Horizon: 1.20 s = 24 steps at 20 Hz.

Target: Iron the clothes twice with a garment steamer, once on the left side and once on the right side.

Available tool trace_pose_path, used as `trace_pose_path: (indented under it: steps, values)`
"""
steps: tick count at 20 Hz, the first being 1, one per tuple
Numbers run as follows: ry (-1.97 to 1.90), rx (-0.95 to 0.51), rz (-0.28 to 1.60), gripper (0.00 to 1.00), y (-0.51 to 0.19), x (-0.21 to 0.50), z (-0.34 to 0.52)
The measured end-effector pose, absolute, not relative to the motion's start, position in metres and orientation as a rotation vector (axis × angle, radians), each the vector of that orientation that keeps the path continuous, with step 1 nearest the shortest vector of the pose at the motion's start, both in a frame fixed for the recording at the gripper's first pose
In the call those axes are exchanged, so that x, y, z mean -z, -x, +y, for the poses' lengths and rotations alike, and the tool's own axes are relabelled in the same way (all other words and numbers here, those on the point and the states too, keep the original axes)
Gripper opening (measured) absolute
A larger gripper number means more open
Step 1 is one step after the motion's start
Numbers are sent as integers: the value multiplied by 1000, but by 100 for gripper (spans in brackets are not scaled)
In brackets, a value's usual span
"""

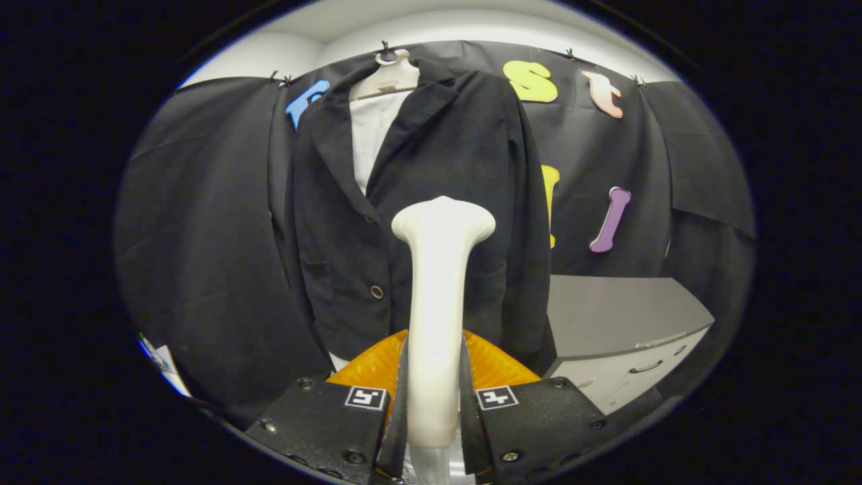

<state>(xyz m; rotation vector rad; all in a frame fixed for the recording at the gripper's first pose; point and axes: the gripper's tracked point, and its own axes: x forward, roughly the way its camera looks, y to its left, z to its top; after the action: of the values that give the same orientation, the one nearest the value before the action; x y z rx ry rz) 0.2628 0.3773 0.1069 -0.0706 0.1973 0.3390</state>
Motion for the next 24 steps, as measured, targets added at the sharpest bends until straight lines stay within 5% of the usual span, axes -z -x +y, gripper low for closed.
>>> trace_pose_path:
  steps: [18,24]
  values:
    - [141,-333,419,36,-257,24,361]
    - [130,-335,418,35,-255,16,361]
